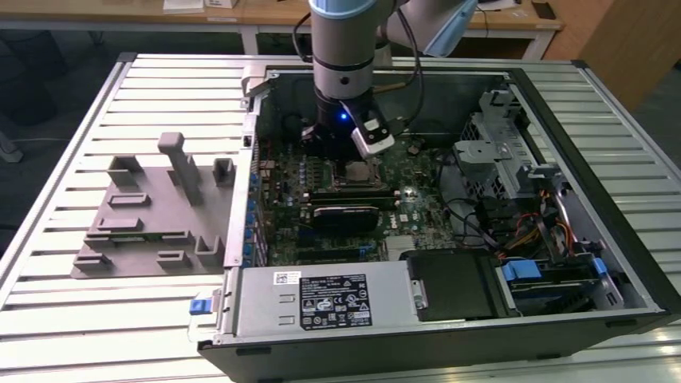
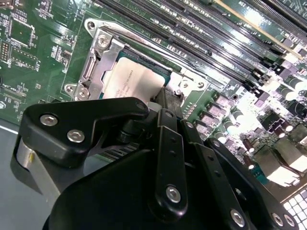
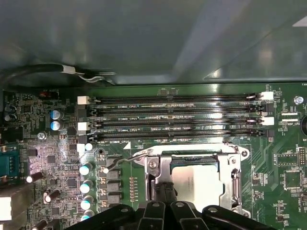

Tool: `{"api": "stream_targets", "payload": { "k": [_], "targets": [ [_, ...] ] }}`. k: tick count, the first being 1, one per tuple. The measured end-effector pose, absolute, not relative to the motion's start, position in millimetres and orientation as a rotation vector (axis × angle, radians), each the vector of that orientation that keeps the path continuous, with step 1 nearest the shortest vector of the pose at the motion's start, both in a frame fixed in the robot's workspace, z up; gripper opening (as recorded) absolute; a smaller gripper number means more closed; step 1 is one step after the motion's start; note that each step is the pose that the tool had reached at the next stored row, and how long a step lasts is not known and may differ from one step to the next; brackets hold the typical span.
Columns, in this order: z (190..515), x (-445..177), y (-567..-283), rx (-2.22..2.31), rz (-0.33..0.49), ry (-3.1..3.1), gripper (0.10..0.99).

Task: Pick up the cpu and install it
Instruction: 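Close the cpu cover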

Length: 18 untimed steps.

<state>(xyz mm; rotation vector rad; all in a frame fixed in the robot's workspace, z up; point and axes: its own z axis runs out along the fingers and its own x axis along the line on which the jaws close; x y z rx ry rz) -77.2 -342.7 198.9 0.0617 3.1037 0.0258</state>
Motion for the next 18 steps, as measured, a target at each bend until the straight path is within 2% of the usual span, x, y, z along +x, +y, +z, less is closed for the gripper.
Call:
{"api": "stream_targets", "payload": {
  "k": [8,18],
  "targets": [
    [201.2,-77.0,-342.7,0.062,0.026,3.104,0.106],
    [219.9,-77.0,-342.6,0.061,0.026,3.1,0.106]
  ]
}}
